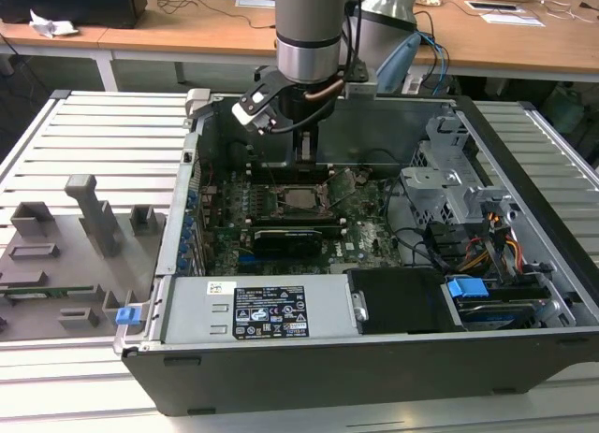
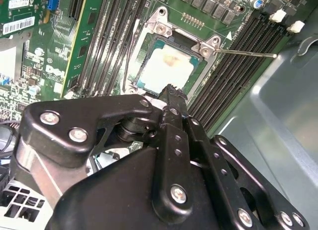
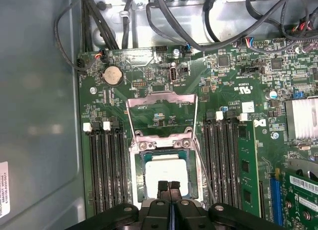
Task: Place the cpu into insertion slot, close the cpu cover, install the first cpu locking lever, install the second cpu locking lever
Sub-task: 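Close the cpu cover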
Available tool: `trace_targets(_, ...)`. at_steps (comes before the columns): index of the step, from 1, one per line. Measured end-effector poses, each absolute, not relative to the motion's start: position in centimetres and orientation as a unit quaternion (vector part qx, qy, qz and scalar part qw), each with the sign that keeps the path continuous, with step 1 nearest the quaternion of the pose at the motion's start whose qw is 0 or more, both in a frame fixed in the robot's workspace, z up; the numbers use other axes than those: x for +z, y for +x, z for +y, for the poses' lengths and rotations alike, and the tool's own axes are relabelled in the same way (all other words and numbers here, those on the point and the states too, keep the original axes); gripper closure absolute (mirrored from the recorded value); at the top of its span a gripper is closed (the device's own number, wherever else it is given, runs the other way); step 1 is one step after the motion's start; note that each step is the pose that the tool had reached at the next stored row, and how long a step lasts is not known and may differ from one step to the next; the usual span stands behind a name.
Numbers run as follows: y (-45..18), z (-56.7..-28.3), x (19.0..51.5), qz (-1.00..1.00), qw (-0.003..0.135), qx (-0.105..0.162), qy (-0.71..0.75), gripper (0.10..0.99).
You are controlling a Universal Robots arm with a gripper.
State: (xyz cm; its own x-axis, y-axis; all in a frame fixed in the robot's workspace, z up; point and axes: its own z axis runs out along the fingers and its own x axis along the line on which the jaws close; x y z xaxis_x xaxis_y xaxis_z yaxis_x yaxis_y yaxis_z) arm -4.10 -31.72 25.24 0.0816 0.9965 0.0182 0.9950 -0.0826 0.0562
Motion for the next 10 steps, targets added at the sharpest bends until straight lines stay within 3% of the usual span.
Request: trace_targets(10,-4.1,-31.61,25.72,0.677,0.016,0.025,0.735,0.98)
